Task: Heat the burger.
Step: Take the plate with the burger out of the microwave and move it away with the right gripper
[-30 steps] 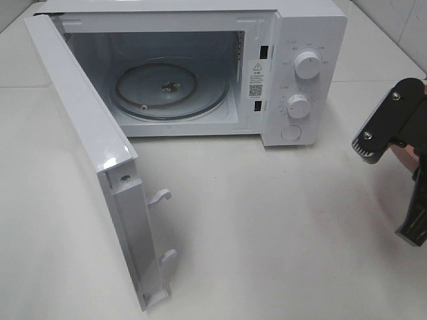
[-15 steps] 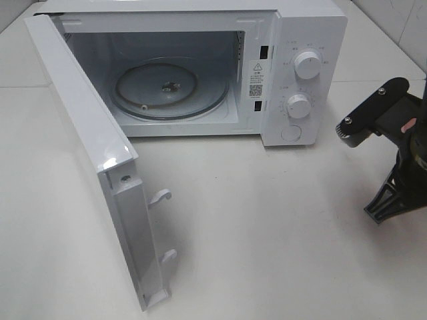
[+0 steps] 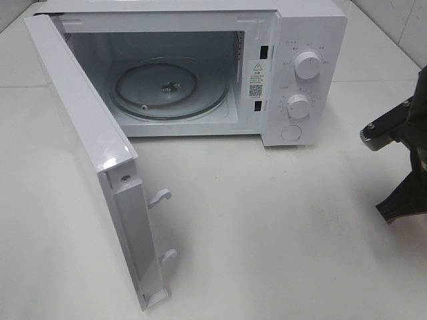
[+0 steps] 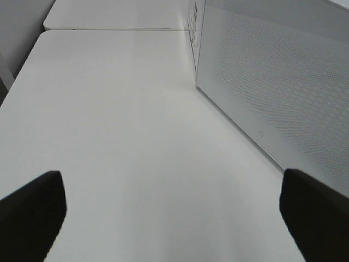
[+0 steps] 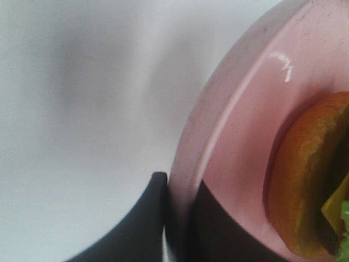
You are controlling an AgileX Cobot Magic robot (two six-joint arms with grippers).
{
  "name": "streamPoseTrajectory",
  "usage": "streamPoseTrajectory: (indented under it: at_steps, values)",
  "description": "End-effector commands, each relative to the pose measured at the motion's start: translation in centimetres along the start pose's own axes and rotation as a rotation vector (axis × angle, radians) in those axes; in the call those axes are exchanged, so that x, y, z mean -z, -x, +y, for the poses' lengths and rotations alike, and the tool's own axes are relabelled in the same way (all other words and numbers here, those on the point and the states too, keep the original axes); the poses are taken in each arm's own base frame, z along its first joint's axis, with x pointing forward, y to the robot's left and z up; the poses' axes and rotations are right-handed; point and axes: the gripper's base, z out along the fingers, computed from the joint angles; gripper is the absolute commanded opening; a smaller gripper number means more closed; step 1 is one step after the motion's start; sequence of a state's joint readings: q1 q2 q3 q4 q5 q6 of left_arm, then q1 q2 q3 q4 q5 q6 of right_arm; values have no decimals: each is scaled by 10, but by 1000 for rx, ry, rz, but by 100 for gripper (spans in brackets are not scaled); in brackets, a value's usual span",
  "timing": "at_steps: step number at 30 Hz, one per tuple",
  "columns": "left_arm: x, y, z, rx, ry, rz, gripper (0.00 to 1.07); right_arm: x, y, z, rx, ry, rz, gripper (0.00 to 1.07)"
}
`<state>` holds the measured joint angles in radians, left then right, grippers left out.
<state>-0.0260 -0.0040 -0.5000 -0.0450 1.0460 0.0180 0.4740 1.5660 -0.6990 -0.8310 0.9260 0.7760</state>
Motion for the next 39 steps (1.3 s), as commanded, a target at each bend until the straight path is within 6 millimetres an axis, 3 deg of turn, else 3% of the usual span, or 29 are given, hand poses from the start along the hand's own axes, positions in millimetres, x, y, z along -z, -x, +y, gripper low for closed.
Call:
streamPoseTrajectory:
  at_steps: [1, 7, 16, 31, 36, 39]
  values:
    - [2, -2, 0, 3, -1, -28, 103, -10, 2, -13, -47, -73, 28, 2]
    - [2, -2, 0, 3, -1, -28, 103, -29, 1, -14, -59, -71, 96, 3]
    - [2, -2, 0, 2, 0, -28, 103, -39, 0, -6, -45, -49, 134, 3]
    - [2, -2, 0, 2, 0, -28, 103, -74, -4, 25, 22, 12, 234, 3]
    - [2, -2, 0, 2, 0, -28, 103, -75, -5, 27, 14, 24, 250, 8]
    - [2, -2, 0, 2, 0, -28, 103, -75, -7, 28, 6, 27, 265, 17]
